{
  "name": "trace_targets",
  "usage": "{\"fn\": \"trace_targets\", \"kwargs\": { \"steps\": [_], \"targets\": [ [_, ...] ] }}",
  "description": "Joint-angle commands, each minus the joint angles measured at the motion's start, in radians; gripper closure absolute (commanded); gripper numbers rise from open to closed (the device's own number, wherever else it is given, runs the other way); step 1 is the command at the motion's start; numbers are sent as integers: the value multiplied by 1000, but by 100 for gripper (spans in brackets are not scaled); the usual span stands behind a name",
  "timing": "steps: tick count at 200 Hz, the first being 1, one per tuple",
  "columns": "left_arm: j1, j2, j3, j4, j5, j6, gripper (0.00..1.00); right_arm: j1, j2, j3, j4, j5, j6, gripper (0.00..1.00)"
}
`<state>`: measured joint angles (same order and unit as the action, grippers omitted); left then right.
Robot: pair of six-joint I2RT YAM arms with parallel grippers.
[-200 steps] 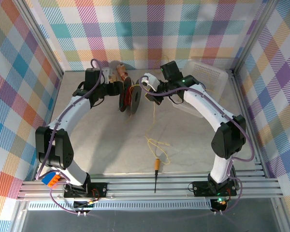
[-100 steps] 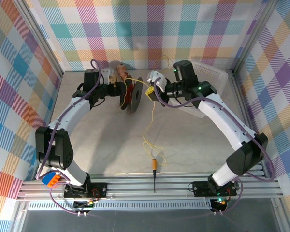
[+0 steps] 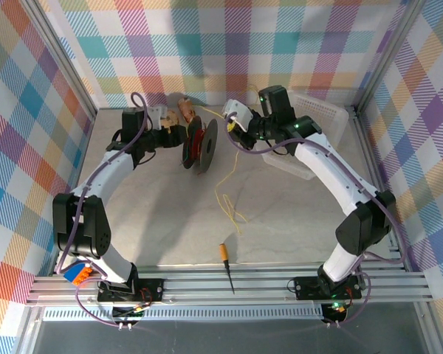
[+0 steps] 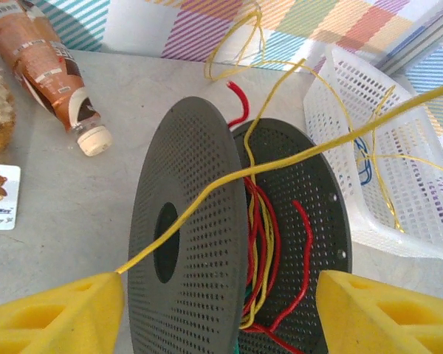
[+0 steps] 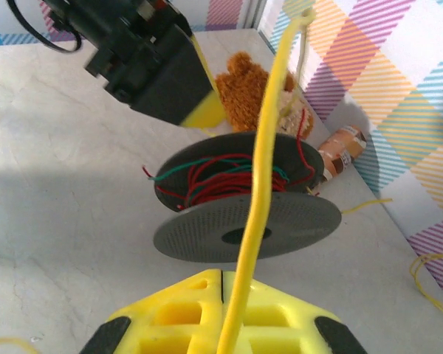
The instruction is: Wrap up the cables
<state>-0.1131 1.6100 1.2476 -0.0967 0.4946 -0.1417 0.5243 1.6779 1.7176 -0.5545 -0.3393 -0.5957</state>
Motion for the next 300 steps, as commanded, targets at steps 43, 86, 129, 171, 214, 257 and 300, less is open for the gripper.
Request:
{"fn": "trace_targets", "kwargs": {
  "steps": [43,86,129,171,214,257,300],
  "targets": [
    [21,-80,-29,46,27,18,0,-61,6,72,-9,-102,-27,100],
    [23,-121,-39,52,35,27,0,-101,-27,54,-22,-322,0,100],
    [22,-151,-60,51,27,33,0,-137,-36,56,-72,-452,7,100],
    [23,-181,-58,44,36,31,0,-160,-27,95,-163,-490,-21,100],
    [21,-178,-54,5,42,41,0,-183,-24,114,-280,-441,-74,100],
    [10,-155,-69,-29,50,57,17,-203,-9,122,-270,-365,-69,100],
    [-17,-149,-112,-40,42,82,22,-205,30,141,-240,-346,-54,100]
  ]
}}
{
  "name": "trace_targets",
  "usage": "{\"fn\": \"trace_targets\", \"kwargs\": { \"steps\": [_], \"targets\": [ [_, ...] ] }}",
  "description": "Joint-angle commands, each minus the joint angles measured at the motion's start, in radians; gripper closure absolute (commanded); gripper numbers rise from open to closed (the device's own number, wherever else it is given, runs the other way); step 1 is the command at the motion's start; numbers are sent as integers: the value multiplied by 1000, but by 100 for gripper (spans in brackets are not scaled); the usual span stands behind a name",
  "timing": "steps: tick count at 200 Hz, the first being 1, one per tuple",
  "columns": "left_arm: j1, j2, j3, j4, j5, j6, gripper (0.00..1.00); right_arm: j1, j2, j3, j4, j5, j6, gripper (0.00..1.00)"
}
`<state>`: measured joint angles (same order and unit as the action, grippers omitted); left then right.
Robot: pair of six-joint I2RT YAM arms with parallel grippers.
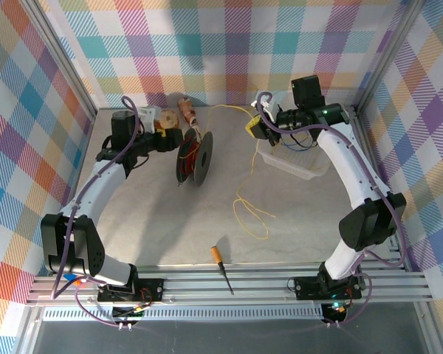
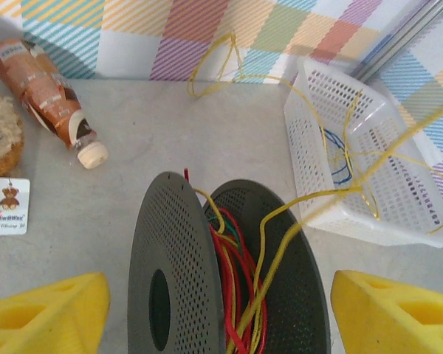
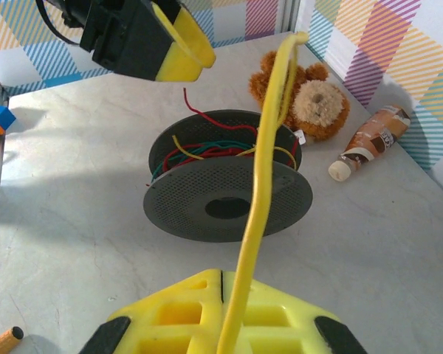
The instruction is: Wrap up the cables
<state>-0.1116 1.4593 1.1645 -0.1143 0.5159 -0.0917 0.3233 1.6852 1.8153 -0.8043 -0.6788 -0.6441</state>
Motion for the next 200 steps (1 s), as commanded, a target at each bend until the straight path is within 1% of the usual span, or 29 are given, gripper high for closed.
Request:
{"fn": "trace_targets", "kwargs": {
  "steps": [1,28,40,54,74,86,119,142,168,200],
  "targets": [
    [-20,2,-30,-24,21,32,22,-3,23,44,10,-7,-5,100],
    [-33,-8,-45,-31,12,42,21,-4,40,52,24,-43,6,100],
    [-41,-15,-50,-34,1,46,18,-3,46,56,31,-60,13,100],
    [-48,-21,-52,-41,-15,55,11,-3,50,56,41,-68,17,100],
    [-55,-13,-44,-65,-30,74,9,-2,47,48,71,-85,17,100],
    [-60,0,-34,-85,-35,87,11,0,44,42,85,-98,14,100],
    [-74,39,3,-133,-41,113,19,11,42,41,101,-114,-18,100],
    [-85,64,31,-154,-48,130,22,20,44,45,111,-134,-20,100],
    [-89,76,40,-188,-47,136,25,28,40,38,142,-174,-8,100],
    [-89,79,46,-193,-37,136,24,47,41,36,172,-196,-15,100]
  ]
}}
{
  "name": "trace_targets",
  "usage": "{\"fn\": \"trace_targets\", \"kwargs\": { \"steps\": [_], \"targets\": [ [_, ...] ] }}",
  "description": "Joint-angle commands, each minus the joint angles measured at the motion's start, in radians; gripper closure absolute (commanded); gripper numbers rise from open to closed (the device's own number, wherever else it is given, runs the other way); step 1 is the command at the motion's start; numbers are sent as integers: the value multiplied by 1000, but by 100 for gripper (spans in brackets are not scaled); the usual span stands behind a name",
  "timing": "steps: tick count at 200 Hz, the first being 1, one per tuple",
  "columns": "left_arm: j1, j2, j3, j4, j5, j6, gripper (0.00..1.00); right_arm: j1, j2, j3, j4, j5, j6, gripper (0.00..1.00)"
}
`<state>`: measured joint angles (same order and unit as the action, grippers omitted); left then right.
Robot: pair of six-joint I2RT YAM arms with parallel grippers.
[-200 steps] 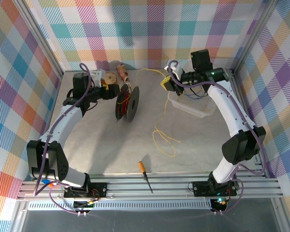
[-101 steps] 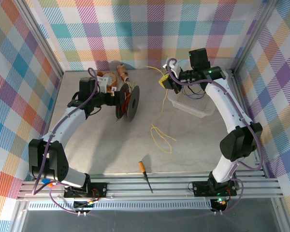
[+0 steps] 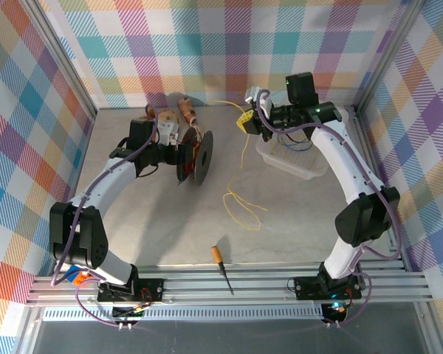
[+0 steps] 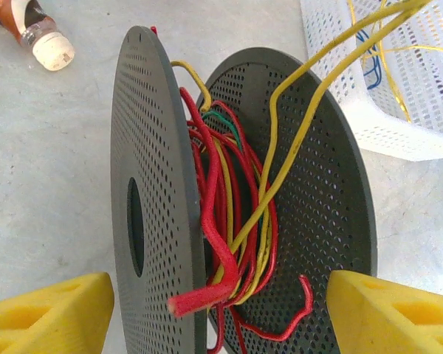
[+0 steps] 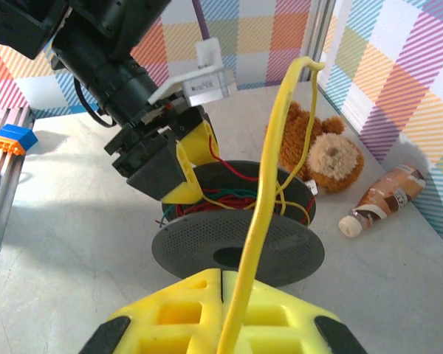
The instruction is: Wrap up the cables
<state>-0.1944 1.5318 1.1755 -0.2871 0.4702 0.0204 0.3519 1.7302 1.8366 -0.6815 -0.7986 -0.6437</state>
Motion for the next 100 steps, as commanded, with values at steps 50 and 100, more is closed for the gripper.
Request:
{"fn": "trace_targets", "kwargs": {
  "steps": [50,100],
  "targets": [
    [-7,8,42,-15,15,21,23,55,45,45,70,-60,-22,100],
    [-7,19,48,-9,19,17,24,91,90,53,149,15,-2,100]
  ]
}}
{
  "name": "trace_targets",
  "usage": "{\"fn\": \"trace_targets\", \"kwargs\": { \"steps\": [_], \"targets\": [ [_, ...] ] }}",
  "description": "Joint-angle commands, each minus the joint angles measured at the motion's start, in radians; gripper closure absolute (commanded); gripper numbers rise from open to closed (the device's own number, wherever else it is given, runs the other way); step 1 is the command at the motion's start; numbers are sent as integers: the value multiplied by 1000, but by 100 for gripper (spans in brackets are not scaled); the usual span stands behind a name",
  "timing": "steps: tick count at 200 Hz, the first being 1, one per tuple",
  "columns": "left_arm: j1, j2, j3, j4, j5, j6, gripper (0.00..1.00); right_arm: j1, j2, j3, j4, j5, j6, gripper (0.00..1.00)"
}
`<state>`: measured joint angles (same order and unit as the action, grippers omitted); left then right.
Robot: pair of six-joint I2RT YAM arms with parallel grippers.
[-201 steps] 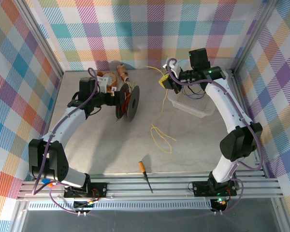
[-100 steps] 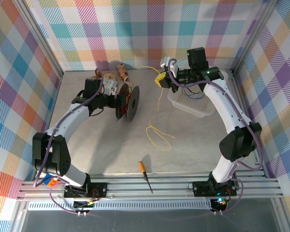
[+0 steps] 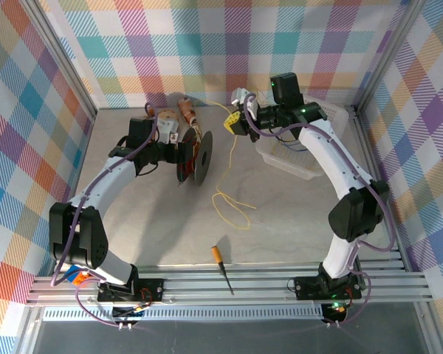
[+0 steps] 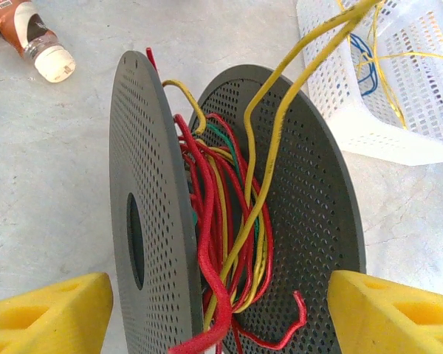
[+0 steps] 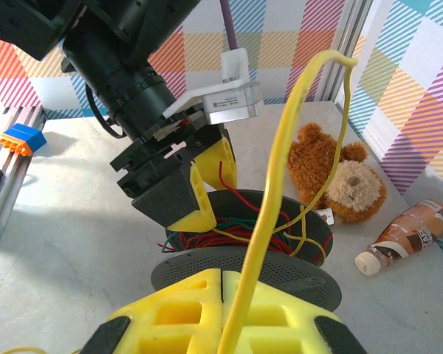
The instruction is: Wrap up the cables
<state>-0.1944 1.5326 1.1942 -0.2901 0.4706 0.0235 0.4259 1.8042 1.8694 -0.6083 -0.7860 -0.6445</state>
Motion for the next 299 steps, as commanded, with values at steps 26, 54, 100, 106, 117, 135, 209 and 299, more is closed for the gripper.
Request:
{"fn": "trace_targets", "kwargs": {
  "steps": [26,54,100,106,117,135,209,299],
  "targets": [
    [-7,27,37,-7,23,12,25,25,10,20,83,-84,20,100],
    [-7,31,44,-11,27,12,25,37,-66,-43,44,-38,11,100],
    [-7,38,59,-6,26,6,28,40,-206,-254,85,233,82,100],
    [-7,39,58,-5,25,4,28,42,-220,-276,90,249,90,100],
    [-7,39,59,-2,23,0,29,48,-242,-310,96,277,97,100],
    [-7,38,61,-5,10,-4,32,57,-289,-353,120,308,110,100],
    [-2,7,60,0,16,-19,34,82,-389,-427,180,135,-1,100],
    [12,-72,15,36,43,-36,22,77,-237,-252,89,252,-65,100]
  ]
}}
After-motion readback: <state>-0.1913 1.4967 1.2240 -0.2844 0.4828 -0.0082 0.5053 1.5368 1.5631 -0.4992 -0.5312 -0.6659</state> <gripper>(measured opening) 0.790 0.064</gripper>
